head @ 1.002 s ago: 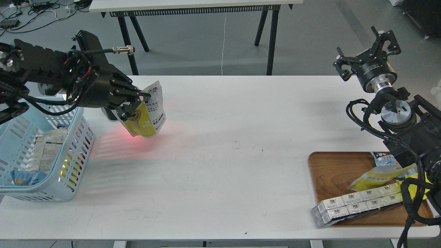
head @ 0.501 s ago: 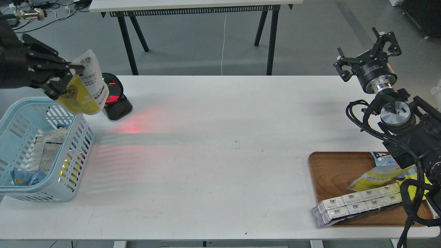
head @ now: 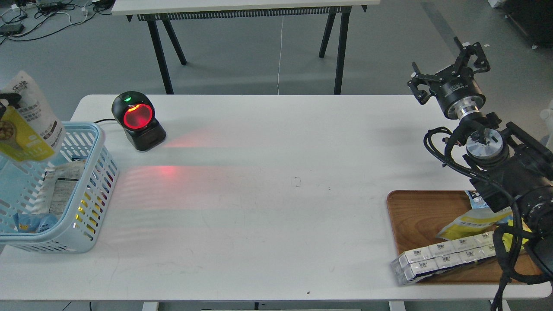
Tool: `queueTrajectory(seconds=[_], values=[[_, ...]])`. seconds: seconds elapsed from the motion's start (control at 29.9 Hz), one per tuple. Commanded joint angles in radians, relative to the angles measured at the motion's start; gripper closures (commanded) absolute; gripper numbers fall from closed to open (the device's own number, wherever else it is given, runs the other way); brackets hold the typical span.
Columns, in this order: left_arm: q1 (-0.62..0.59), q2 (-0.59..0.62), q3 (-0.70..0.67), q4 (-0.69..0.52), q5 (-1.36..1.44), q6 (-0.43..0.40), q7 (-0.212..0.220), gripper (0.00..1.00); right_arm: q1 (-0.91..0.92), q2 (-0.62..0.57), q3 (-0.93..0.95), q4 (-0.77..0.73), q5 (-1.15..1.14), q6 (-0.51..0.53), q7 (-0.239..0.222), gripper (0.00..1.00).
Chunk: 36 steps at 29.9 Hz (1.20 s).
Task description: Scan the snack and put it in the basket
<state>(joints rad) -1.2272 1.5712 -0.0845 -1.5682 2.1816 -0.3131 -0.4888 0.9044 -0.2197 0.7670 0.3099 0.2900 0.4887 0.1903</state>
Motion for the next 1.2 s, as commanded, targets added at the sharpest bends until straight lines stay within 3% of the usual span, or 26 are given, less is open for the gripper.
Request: queueTrajectory(seconds=[0.0, 0.17, 0.33, 0.43, 0.47, 0.53, 0.63, 0.73, 0.87, 1.17], values=[[0.002, -0.011, 0.083, 0.048, 0.000, 0.072, 0.000, 1.00, 0.002, -0.001, 0.000, 0.000, 0.000, 0.000, 0.000, 0.00], [0.005, -0.010, 0.158, 0.053, 0.000, 0.107, 0.000, 1.00, 0.002, -0.004, 0.000, 0.000, 0.000, 0.000, 0.000, 0.00], [0.003, -0.030, 0.161, 0.053, 0.000, 0.138, 0.000, 0.87, 0.004, -0.001, 0.000, 0.000, 0.000, 0.000, 0.000, 0.00], [0.003, -0.037, 0.158, 0.053, 0.000, 0.158, 0.000, 0.72, 0.005, 0.002, 0.002, 0.000, 0.000, 0.000, 0.000, 0.00], [0.003, -0.040, 0.157, 0.053, 0.000, 0.164, 0.000, 0.60, 0.005, 0.000, 0.000, 0.000, 0.000, 0.000, 0.000, 0.00], [0.002, -0.056, 0.153, 0.053, -0.040, 0.195, 0.000, 0.28, 0.005, 0.000, 0.000, 0.000, 0.000, 0.000, 0.000, 0.00], [0.002, -0.062, 0.152, 0.059, -0.190, 0.282, 0.000, 0.04, 0.005, -0.001, 0.000, 0.000, 0.000, 0.000, 0.000, 0.00], [-0.003, -0.089, 0.149, 0.074, -0.400, 0.330, 0.000, 0.02, 0.008, -0.003, 0.000, 0.000, 0.000, 0.000, 0.000, 0.00], [-0.006, -0.204, 0.097, 0.135, -0.681, 0.324, 0.000, 0.01, 0.033, -0.010, 0.000, -0.002, 0.001, 0.000, 0.000, 0.00], [-0.005, -0.542, 0.011, 0.408, -1.150, 0.324, 0.000, 0.00, 0.073, -0.059, 0.002, -0.008, 0.000, 0.000, -0.012, 0.01]])
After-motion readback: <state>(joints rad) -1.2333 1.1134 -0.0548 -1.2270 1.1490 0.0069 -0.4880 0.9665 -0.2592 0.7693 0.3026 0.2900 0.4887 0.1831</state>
